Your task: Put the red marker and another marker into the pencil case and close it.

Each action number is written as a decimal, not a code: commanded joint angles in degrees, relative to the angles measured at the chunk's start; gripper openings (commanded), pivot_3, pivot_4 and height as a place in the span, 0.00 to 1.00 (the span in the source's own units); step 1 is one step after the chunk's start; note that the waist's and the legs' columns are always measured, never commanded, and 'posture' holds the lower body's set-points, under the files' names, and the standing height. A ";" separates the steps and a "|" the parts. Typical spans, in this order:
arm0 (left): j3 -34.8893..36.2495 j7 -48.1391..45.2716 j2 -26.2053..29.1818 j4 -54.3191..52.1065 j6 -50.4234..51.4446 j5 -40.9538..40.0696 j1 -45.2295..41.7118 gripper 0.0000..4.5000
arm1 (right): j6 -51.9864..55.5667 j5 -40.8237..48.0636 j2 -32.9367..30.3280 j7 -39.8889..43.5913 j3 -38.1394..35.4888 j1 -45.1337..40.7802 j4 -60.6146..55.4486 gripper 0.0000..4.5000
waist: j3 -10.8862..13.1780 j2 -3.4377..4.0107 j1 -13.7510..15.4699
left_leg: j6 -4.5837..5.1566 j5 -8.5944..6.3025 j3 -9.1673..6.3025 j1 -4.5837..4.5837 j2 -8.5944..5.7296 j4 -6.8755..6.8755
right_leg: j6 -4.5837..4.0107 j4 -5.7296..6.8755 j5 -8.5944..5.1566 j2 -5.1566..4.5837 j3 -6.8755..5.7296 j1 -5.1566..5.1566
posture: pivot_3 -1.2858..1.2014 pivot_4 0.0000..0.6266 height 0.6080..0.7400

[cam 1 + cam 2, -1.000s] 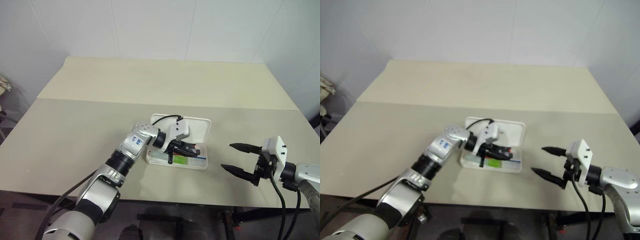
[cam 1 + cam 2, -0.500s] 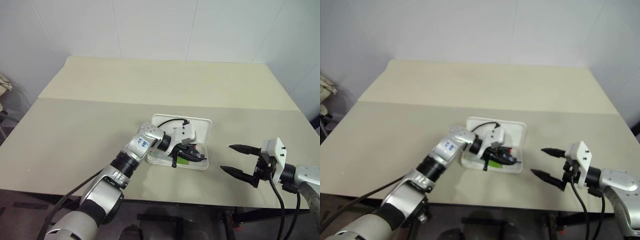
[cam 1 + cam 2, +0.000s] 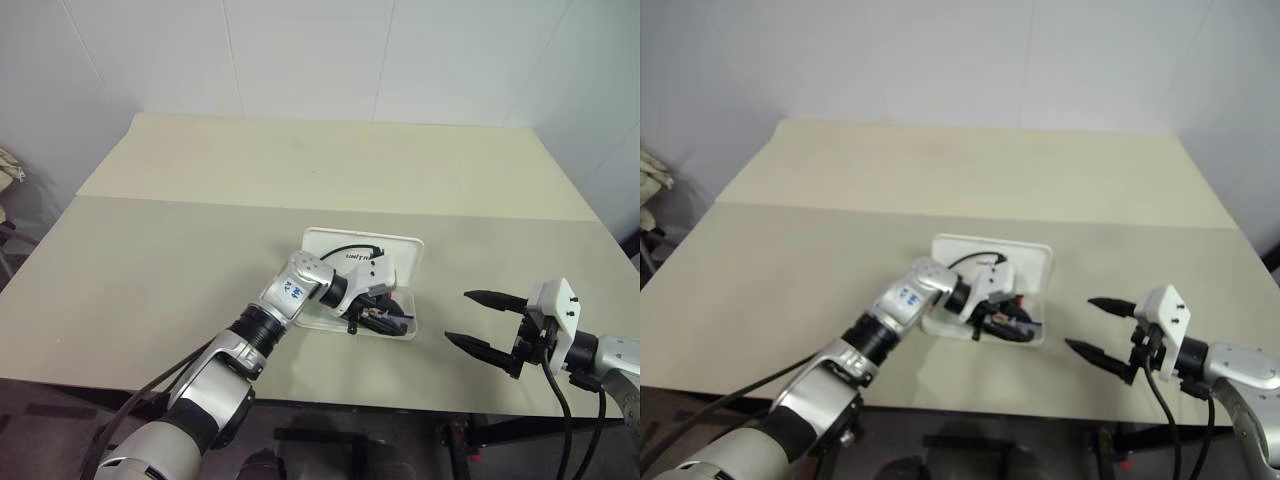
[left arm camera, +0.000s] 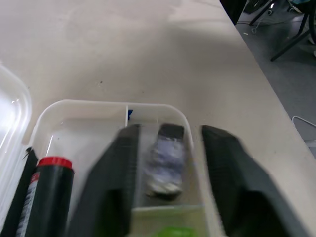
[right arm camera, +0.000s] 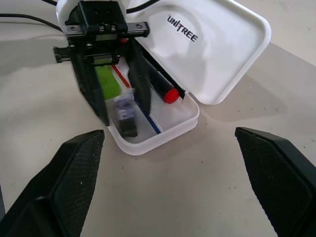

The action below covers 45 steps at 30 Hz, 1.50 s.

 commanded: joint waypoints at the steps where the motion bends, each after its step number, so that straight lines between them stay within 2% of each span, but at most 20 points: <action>1: 0.47 -0.09 -0.74 0.50 -1.25 0.34 -1.99 0.75 | -0.49 1.13 0.16 -0.25 -2.18 0.35 -1.70 1.00 | 0.00 0.00 0.00 | 0.00 0.00 0.00 0.00 0.00 0.00 | 0.00 0.00 0.00 0.00 0.00 0.00 | 0.52 0.24 1.00; 4: 0.93 0.17 -0.65 0.16 -1.29 0.13 -2.21 0.98 | -0.47 1.10 0.07 -0.31 -2.14 0.18 -1.57 1.00 | 0.00 0.00 -0.01 | 0.01 0.00 0.00 0.00 0.00 0.00 | 0.00 0.00 0.00 0.00 0.00 0.00 | 0.52 0.24 1.00; 5: 1.12 0.39 -0.49 -0.18 -1.33 0.10 -2.28 0.99 | -0.45 1.07 0.04 -0.32 -2.09 0.04 -1.47 1.00 | 0.00 0.00 -0.01 | 0.01 0.00 0.00 0.00 0.00 0.00 | 0.00 0.00 0.00 0.00 0.01 0.00 | 0.52 0.24 1.00; 12: 6.70 5.43 1.96 -11.43 -2.98 -2.38 -0.24 0.99 | 0.74 1.77 -0.15 -0.23 -1.36 -1.22 -1.75 1.00 | 0.00 0.00 -0.01 | 0.01 0.00 0.00 -0.01 0.00 0.00 | 0.03 0.02 0.02 0.00 0.02 0.00 | 0.52 0.24 1.00; 17: 16.49 8.11 2.98 -23.35 -7.90 -10.59 5.50 0.99 | 1.26 2.04 -0.39 0.38 -0.50 -2.43 -1.21 1.00 | 0.00 0.01 -0.16 | 0.01 0.00 0.02 0.03 0.00 -0.01 | 0.05 0.07 0.03 0.00 0.05 0.00 | 0.52 0.24 1.00; 23: 26.34 9.28 7.16 -33.33 -6.60 -20.45 12.27 0.99 | 1.70 1.96 -0.15 2.26 2.43 -6.37 0.58 1.00 | 0.00 0.01 -0.21 | -0.01 0.07 0.06 0.15 0.00 0.02 | 0.06 0.21 0.04 0.00 0.15 0.02 | 0.52 0.24 1.00; 32: 30.58 5.11 19.60 -29.84 -9.24 -21.47 16.77 0.99 | 0.77 0.57 1.38 4.77 8.47 -14.15 5.46 1.00 | -0.01 0.01 0.00 | -0.01 0.09 0.09 0.14 0.00 0.02 | 0.07 0.19 0.06 0.01 0.15 0.03 | 0.52 0.24 1.00; 35: 30.91 2.24 21.84 -26.77 -10.90 -22.27 16.77 0.87 | 0.36 -0.02 2.15 5.09 9.88 -16.16 6.82 1.00 | 0.00 0.01 0.02 | 0.00 0.08 0.09 0.13 0.00 0.02 | 0.07 0.18 0.06 0.01 0.13 0.03 | 0.52 0.24 1.00; 45: 31.10 -4.44 26.06 -10.29 -10.89 -21.36 10.65 0.13 | -0.27 -0.89 3.14 6.29 11.23 -19.53 9.01 1.00 | 0.00 0.01 -0.03 | 0.01 0.06 0.13 0.13 0.00 0.02 | 0.08 0.19 0.07 0.01 0.10 0.02 | 0.52 0.24 1.00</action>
